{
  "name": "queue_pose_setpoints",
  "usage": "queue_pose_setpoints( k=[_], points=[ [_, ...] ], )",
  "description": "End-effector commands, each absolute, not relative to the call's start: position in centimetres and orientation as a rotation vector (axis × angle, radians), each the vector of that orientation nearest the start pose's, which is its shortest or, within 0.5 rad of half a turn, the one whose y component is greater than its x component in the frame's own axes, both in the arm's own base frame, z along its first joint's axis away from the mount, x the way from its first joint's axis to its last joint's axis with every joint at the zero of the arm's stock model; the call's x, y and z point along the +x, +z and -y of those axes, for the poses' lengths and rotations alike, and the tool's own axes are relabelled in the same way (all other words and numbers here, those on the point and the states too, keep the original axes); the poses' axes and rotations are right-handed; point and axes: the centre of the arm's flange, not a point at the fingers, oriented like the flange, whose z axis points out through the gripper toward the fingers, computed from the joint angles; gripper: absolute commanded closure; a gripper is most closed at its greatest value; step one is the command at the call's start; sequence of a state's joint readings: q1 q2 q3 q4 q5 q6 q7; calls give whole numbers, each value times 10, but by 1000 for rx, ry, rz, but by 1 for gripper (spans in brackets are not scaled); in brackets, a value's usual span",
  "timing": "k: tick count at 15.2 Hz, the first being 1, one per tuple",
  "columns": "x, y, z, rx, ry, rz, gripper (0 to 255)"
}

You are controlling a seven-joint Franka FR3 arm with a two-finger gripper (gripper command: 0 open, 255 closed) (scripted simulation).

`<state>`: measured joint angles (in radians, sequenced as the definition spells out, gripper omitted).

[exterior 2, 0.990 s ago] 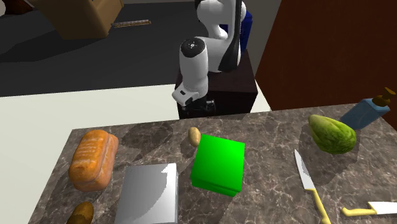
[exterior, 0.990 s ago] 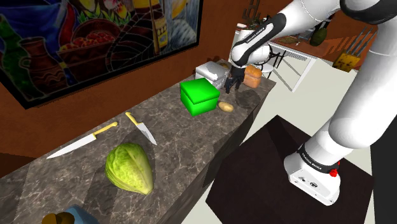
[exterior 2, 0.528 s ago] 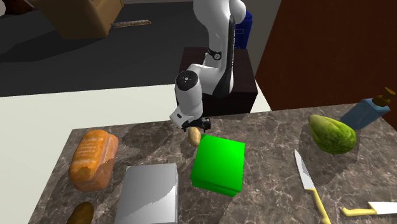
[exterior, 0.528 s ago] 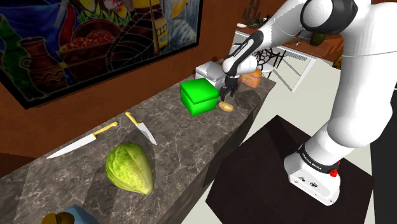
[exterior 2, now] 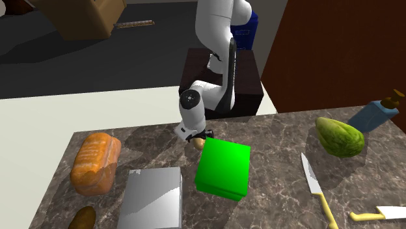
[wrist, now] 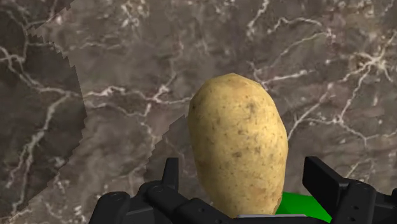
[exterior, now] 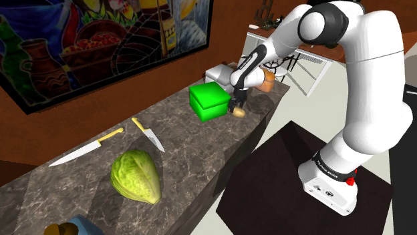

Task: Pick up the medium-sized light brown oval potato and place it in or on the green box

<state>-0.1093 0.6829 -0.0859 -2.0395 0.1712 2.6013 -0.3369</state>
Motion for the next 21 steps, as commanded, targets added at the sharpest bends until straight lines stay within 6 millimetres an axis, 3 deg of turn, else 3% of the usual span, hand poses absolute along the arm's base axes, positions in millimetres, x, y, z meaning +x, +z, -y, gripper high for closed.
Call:
queue_pose_setpoints(
  k=[1, 9, 10, 19, 21],
  points=[
    [558, 82, 116, -3084, 161, 9, 0],
    [558, 79, 116, -3084, 161, 9, 0],
    [558, 79, 116, -3084, 161, 9, 255],
    [558, 79, 116, -3084, 161, 9, 255],
    [558, 90, 116, -3084, 161, 9, 255]
  ],
)
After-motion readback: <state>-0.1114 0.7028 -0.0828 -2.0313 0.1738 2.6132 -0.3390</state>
